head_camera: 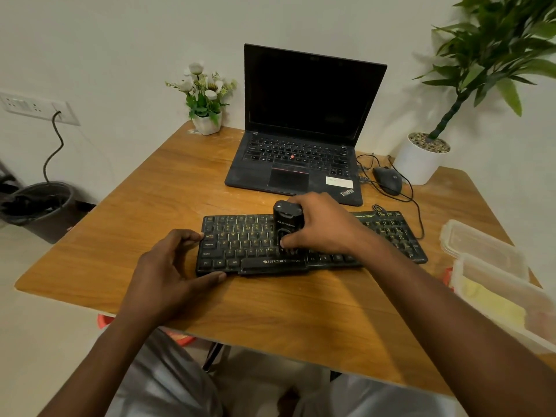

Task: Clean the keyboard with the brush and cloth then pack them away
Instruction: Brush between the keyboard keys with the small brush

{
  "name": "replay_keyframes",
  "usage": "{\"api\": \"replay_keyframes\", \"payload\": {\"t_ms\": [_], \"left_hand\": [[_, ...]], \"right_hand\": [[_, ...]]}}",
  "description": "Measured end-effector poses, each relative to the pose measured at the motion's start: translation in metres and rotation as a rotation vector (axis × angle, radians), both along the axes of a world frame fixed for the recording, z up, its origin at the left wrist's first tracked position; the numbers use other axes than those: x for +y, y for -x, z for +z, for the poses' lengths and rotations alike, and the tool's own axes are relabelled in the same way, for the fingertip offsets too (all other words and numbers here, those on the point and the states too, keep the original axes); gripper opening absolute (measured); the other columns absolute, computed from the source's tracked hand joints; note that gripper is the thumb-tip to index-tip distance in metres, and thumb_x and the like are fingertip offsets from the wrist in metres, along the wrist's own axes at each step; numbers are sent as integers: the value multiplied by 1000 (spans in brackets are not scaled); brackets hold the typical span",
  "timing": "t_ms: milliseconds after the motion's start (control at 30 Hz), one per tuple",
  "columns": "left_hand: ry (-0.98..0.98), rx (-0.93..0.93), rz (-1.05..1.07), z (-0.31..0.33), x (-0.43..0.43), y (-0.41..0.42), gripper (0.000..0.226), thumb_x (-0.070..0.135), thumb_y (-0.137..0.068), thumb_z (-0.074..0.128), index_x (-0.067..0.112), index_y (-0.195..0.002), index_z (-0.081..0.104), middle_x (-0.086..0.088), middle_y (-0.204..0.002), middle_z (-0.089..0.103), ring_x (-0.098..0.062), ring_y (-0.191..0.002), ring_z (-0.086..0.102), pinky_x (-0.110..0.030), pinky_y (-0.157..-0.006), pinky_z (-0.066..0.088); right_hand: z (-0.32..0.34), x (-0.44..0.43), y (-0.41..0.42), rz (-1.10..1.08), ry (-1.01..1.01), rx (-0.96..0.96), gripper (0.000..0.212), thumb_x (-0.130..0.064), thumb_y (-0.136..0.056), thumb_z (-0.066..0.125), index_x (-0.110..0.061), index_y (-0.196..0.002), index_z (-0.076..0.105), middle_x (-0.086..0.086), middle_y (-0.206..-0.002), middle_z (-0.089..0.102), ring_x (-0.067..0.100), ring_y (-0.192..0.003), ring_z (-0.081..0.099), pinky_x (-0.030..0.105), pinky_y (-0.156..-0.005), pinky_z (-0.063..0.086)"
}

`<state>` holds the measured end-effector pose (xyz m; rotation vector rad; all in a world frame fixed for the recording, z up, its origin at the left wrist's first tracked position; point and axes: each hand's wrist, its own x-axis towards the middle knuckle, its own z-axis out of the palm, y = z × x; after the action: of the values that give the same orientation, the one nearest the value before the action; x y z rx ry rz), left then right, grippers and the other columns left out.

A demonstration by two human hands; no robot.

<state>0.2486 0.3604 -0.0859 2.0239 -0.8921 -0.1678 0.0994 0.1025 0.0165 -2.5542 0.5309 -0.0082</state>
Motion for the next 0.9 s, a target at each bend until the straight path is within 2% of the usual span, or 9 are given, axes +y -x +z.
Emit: {"api": "replay_keyframes", "payload": {"t_ms": [133, 267, 400, 600, 733, 900], "left_hand": [[-5, -15, -6, 1, -1, 1, 79, 55, -54, 93, 39, -122, 56, 13, -123, 66, -7, -111, 62, -32, -89, 55], [1, -23, 12, 0, -2, 1, 79, 51, -53, 97, 38, -120, 57, 16, -120, 68, -4, -112, 64, -36, -95, 56], [6, -28, 15, 1, -2, 2, 78, 49, -53, 98, 37, -119, 58, 16, -119, 69, -2, -112, 64, -35, -95, 56], [-4, -37, 9, 2, -2, 3, 79, 52, -53, 96, 36, -120, 58, 14, -122, 68, -5, -113, 64, -34, -94, 56], [-14, -35, 15, 2, -2, 2, 79, 52, -53, 96, 38, -120, 57, 13, -122, 68, -6, -111, 64, -34, -92, 56], [-8, -36, 18, 2, -2, 4, 78, 49, -54, 97, 37, -120, 58, 15, -120, 67, -4, -111, 63, -28, -88, 53]], "right_hand": [[4, -7, 5, 11, 11, 38, 47, -26, -78, 92, -21, -119, 69, -8, -103, 74, 7, -90, 70, 34, -81, 61], [4, -10, 2, -39, 29, -23, 47, -26, -76, 92, -20, -117, 69, -6, -99, 75, 8, -84, 71, 41, -78, 64], [-4, 0, -3, -25, 12, -38, 47, -29, -76, 92, -22, -116, 70, -7, -100, 76, 8, -88, 71, 41, -82, 63], [4, -11, 11, -40, -52, 6, 45, -23, -79, 92, -20, -118, 70, -6, -99, 76, 9, -89, 73, 35, -81, 63], [7, -15, 12, -96, -55, -36, 36, -20, -80, 91, -23, -109, 69, -4, -93, 76, 8, -83, 74, 38, -79, 65], [0, -2, 6, -69, -66, -70, 43, -23, -80, 90, -24, -118, 69, -8, -99, 75, 5, -87, 71, 37, -83, 64]]}}
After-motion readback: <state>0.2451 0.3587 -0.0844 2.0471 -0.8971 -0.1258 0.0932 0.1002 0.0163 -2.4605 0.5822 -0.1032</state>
